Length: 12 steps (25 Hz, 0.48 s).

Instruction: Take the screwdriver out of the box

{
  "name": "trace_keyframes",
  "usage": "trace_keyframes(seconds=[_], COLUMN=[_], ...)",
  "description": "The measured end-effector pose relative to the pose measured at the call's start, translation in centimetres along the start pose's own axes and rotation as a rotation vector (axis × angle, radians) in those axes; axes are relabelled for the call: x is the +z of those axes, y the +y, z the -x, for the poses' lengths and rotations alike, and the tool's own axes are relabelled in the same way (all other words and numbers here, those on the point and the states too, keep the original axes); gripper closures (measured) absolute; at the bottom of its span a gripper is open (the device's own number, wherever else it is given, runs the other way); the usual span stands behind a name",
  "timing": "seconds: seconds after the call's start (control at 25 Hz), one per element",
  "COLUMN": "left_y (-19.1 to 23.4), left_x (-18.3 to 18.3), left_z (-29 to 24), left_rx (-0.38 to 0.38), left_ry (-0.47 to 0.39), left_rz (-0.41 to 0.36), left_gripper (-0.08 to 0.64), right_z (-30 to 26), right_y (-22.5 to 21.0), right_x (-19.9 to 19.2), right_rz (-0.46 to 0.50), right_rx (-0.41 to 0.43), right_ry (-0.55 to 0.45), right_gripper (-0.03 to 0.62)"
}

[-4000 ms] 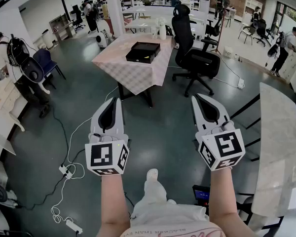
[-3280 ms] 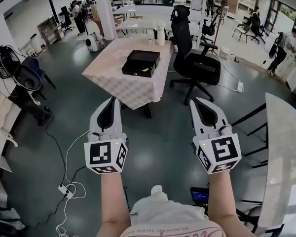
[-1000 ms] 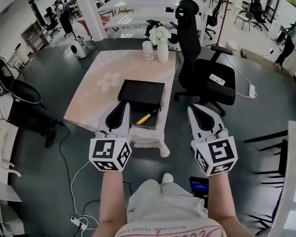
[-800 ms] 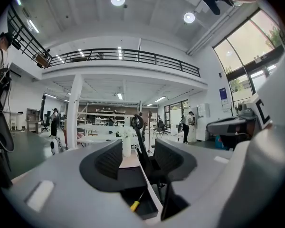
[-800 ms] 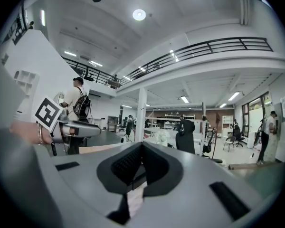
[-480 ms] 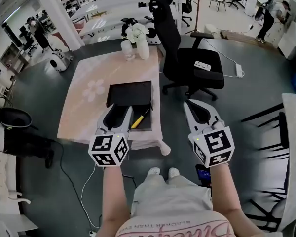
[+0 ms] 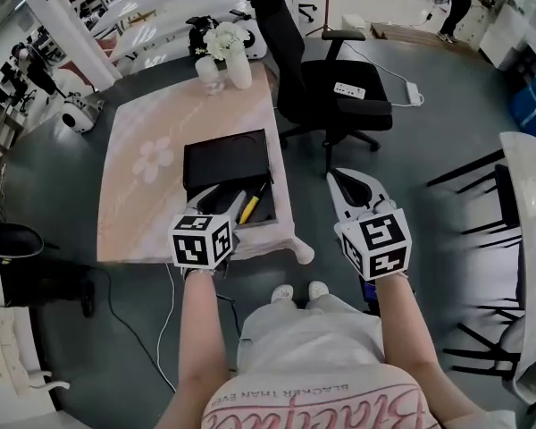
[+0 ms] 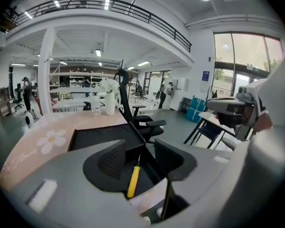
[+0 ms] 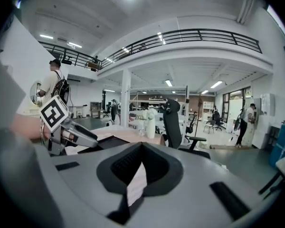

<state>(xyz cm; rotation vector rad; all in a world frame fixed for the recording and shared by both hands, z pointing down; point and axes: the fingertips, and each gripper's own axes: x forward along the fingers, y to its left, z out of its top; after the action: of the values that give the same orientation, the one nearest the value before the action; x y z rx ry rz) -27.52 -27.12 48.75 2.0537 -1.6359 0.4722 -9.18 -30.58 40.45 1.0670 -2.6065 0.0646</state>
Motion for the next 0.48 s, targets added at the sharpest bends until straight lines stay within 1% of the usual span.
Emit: trace_keyframes(seconds=[0.16, 0.32, 0.48], left_y=[0.2, 0.0, 0.2], left_x=[-2.2, -5.0, -8.5], left_z=[-2.3, -4.9, -7.3], left_rx=[-0.084, -0.176, -0.233], left_ry=[0.148, 0.317, 0.482], left_rz=[-0.047, -0.093, -0.127], left_gripper=[0.360, 0.360, 0.360], right_z=[-0.6, -0.6, -0.5], right_y=[0.6, 0.7, 0.4], right_x=[-1.5, -2.7, -3.6], right_rz=[-0.013, -0.038, -0.053], right_rx=[-0.016, -0.040, -0.065], right_ry=[0.044, 0.077, 0.099], right_gripper=[0.588, 0.588, 0.588])
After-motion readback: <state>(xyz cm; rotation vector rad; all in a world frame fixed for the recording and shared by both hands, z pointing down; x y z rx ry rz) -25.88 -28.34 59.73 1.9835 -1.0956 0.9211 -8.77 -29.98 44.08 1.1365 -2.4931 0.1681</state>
